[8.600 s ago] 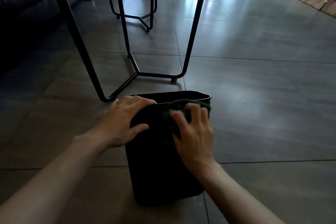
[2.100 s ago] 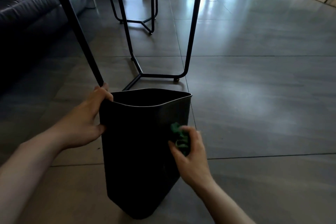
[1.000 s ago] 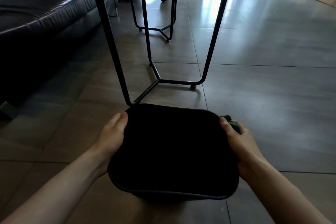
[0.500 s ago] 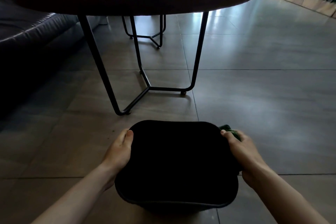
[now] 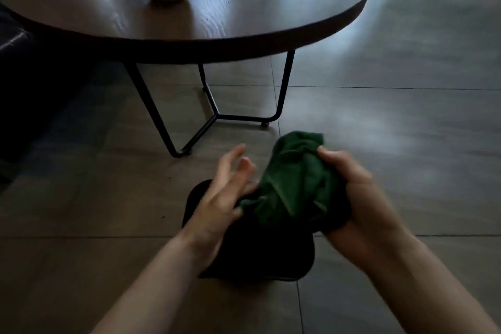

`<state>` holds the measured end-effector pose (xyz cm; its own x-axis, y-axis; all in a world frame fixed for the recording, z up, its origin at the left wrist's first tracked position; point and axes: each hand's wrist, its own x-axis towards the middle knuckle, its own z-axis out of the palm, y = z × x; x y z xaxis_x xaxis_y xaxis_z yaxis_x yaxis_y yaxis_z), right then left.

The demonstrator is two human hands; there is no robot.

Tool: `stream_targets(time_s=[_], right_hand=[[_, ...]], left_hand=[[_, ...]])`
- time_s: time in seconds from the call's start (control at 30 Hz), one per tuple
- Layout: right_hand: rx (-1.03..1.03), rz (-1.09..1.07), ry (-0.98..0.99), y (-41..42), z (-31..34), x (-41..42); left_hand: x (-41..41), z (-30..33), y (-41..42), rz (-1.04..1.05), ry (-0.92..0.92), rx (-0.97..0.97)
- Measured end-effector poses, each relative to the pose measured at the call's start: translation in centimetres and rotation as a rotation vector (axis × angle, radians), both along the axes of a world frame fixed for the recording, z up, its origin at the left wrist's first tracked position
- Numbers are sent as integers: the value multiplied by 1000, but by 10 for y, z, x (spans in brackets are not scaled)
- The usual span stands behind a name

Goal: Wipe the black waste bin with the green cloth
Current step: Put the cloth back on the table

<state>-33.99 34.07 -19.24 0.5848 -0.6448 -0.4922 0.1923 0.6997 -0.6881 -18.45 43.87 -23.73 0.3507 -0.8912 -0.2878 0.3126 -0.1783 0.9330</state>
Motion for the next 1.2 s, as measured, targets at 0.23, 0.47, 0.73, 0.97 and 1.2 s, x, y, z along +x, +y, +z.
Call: stream_targets(time_s=[0.23,0.47,0.73,0.97,1.2], right_hand=[[-365,384,303,55,127,7],[-751,658,520,75,321,18],[-1196,580,725,78,439,40],[-1429,541,872,49,461,47],[-1561,590,1090,-19,428,69]], left_hand=[[-5,153,57,-39,133,83],[29,355,105,-179,-365,164],[61,485,107,-175,-838,157],[66,497,77,-83,-1061,157],[75,468,-1,-21,-1130,199]])
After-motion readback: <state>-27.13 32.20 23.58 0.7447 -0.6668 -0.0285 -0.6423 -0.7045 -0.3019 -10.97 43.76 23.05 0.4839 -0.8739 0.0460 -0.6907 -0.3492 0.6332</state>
